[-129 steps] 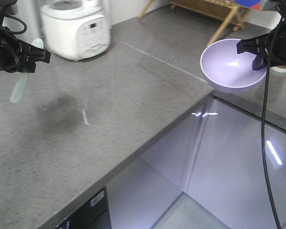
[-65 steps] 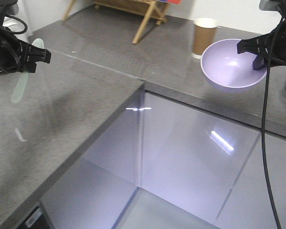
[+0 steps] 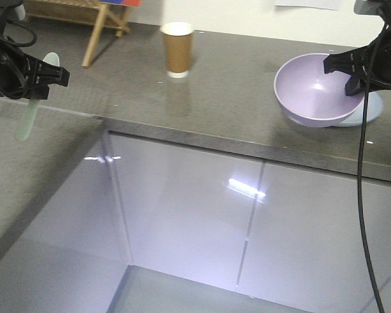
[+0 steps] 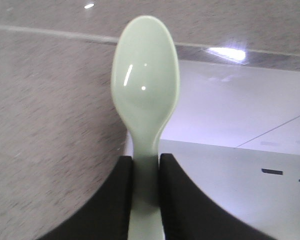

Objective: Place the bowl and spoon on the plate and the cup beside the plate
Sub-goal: 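Drive the base to the counter with the blue plate and cup, then approach the plate, holding spoon and bowl raised in both grippers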

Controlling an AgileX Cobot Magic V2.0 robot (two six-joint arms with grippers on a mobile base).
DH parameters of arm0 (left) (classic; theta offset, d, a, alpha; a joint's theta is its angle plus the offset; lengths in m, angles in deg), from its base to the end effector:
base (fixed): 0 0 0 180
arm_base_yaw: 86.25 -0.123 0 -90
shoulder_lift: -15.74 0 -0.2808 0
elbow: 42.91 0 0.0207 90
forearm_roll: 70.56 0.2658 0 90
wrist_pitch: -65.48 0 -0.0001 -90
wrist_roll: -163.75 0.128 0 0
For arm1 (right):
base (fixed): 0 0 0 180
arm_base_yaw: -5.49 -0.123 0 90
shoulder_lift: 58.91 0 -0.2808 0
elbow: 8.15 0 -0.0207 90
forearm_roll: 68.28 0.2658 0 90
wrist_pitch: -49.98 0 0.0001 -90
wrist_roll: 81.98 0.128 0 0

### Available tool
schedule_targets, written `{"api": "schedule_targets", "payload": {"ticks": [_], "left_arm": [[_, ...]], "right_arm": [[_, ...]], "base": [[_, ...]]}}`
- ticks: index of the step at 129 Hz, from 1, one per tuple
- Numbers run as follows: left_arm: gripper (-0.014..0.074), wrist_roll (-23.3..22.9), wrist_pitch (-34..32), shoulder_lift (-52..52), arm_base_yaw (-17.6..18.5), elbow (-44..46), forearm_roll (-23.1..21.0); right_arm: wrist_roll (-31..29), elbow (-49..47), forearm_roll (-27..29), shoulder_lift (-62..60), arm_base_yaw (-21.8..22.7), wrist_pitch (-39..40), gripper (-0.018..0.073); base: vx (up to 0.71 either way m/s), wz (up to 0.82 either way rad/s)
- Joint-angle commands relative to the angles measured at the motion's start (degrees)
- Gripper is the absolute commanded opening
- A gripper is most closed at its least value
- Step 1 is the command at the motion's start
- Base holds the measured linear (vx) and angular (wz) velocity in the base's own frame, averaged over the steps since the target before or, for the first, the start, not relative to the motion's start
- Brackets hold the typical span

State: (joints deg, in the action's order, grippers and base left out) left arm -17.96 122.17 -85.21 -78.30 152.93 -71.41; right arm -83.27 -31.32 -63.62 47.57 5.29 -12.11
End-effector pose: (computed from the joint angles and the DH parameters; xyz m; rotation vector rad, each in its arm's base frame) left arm 0.3915 -0.0563 0.3413 0.1300 2.4735 -0.0910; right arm 0.4138 0.0106 0.3387 -0.0131 2.5355 0.0987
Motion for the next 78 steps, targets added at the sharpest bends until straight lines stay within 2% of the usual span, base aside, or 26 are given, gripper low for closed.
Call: {"api": "schedule_targets", "payload": {"ticks": [1, 50, 78], "left_arm": [[-0.0008, 0.0, -2.8, 2.6, 0.3, 1.5, -0.4], [-0.0008, 0.0, -2.8, 2.6, 0.3, 1.5, -0.4], [-0.0008, 0.0, -2.8, 2.6, 0.3, 1.5, -0.4]], "right_arm": [[-0.2, -1.6, 0.0, -3.0, 0.2, 2.7, -0.0003], [-0.2, -1.6, 0.0, -3.0, 0.2, 2.6, -0.0003], [-0.2, -1.6, 0.0, -3.0, 0.2, 2.1, -0.0003]], "base": [[0.02, -0.48], [0.02, -0.49], [0.04, -0.31]]}}
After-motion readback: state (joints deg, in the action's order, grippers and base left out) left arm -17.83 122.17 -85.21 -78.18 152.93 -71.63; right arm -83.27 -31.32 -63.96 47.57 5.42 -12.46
